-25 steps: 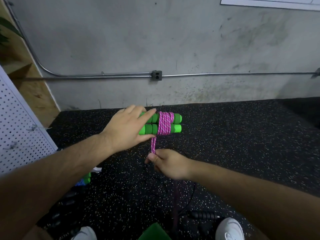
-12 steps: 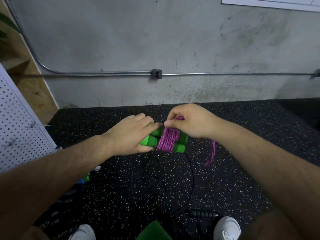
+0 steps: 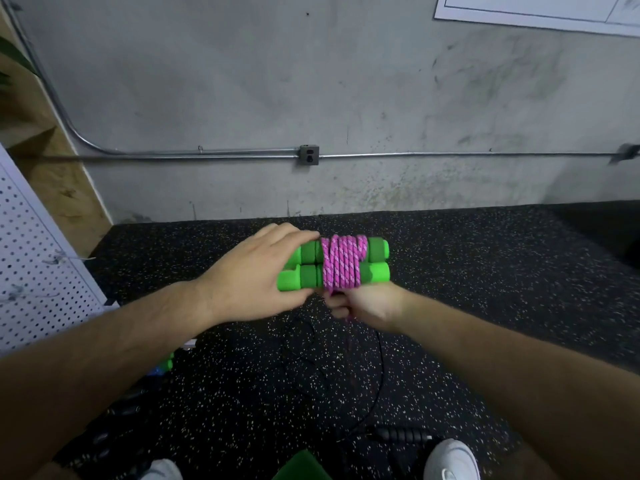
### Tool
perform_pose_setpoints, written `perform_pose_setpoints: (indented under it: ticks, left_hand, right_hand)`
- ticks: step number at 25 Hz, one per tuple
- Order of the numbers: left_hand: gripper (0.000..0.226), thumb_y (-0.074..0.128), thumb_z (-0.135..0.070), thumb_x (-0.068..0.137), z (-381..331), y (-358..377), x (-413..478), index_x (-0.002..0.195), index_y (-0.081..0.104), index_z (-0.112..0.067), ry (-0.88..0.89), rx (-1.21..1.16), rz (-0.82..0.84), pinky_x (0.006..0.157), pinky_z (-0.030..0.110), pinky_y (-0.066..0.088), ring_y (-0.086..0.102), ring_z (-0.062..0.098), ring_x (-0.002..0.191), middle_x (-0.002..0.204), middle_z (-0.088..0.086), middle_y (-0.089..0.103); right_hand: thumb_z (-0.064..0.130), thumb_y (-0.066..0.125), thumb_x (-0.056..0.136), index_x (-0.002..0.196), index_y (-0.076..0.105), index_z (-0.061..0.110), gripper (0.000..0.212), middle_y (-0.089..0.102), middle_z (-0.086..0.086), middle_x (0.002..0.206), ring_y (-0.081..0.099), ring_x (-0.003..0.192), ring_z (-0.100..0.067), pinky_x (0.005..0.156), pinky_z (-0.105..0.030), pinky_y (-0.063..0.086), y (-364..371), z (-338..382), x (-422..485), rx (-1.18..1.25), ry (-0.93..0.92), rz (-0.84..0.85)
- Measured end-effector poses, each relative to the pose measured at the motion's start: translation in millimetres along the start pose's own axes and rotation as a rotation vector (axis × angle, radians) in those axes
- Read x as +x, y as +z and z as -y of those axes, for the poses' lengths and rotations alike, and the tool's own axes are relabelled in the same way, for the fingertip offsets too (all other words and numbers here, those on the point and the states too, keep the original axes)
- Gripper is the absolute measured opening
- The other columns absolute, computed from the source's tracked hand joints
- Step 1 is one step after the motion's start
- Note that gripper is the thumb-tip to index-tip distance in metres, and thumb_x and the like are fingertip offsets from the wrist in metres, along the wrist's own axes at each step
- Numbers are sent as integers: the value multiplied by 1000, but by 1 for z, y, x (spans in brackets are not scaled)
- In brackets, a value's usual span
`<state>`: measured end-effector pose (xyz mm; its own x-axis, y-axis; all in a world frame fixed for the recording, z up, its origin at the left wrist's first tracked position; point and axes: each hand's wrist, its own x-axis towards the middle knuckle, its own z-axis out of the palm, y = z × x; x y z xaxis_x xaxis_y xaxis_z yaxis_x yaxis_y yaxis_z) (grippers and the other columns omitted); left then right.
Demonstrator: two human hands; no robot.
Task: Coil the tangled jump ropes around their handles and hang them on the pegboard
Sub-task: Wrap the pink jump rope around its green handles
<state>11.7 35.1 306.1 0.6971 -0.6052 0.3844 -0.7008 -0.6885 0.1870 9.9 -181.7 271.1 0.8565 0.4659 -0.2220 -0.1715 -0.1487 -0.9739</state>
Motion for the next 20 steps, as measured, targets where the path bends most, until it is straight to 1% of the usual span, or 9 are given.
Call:
perform_pose_setpoints:
  ticks: [2,3,5,7,11,14,16,18,20]
  left_hand:
    - [85,60,-60,80,13,-1,4,150,39,-17,-65,67,-24,109,39,41,47,17,122,131,-2,52]
    - [85,64,-56,80,20,0,6,150,40,-15,-77,115,-27,108,41,41,48,21,122,132,2,53]
    - [82,72,-46,81,33,2,8,150,40,-14,-105,199,-24,106,45,43,50,27,120,130,7,53]
    - [81,75,-40,80,46,1,8,150,41,-17,-148,241,-11,104,46,44,49,29,118,128,9,52]
    - [83,75,-41,82,64,5,4,153,38,-18,-176,312,71,105,45,42,47,29,121,128,11,48]
    - [84,74,-40,83,60,10,4,155,34,-20,-142,297,140,107,41,40,43,23,121,128,7,46]
    - [85,73,-38,84,50,13,5,156,31,-20,-100,287,181,110,38,38,41,18,120,130,3,45]
    - [86,71,-39,86,37,16,5,157,28,-18,-24,290,205,111,37,38,40,15,119,129,0,44]
    - [87,72,-40,85,22,19,4,156,27,-14,58,269,204,113,37,37,40,13,118,130,-1,45]
  right_hand:
    - [28,42,107,93,64,21,27,49,7,68,37,59,-10,51,-22,34,20,-9,-1,-2,22,53]
    - [33,40,108,100,66,22,30,48,7,69,37,57,-9,49,-21,34,27,-8,-1,-41,33,38]
    - [34,37,109,108,64,16,33,46,6,69,37,51,-6,44,-19,31,43,2,-7,-191,30,-12]
    - [34,36,109,105,63,15,34,50,4,71,40,45,-4,40,-18,32,56,11,-14,-389,13,-31]
    - [40,38,107,98,67,15,39,57,1,71,49,53,-10,49,-25,39,66,44,-36,-716,-29,-32]
    - [42,40,106,95,65,20,35,63,4,75,56,61,-8,52,-24,40,46,75,-49,-1063,-130,-122]
    - [43,41,105,94,63,25,30,63,9,79,57,67,-5,55,-23,42,24,86,-50,-1281,-194,-232]
    - [45,45,103,102,66,27,27,66,12,85,59,75,-7,64,-29,49,3,89,-44,-1348,-288,-332]
    - [43,50,101,105,70,29,24,67,16,89,56,76,-5,68,-29,49,-16,88,-32,-1338,-345,-341]
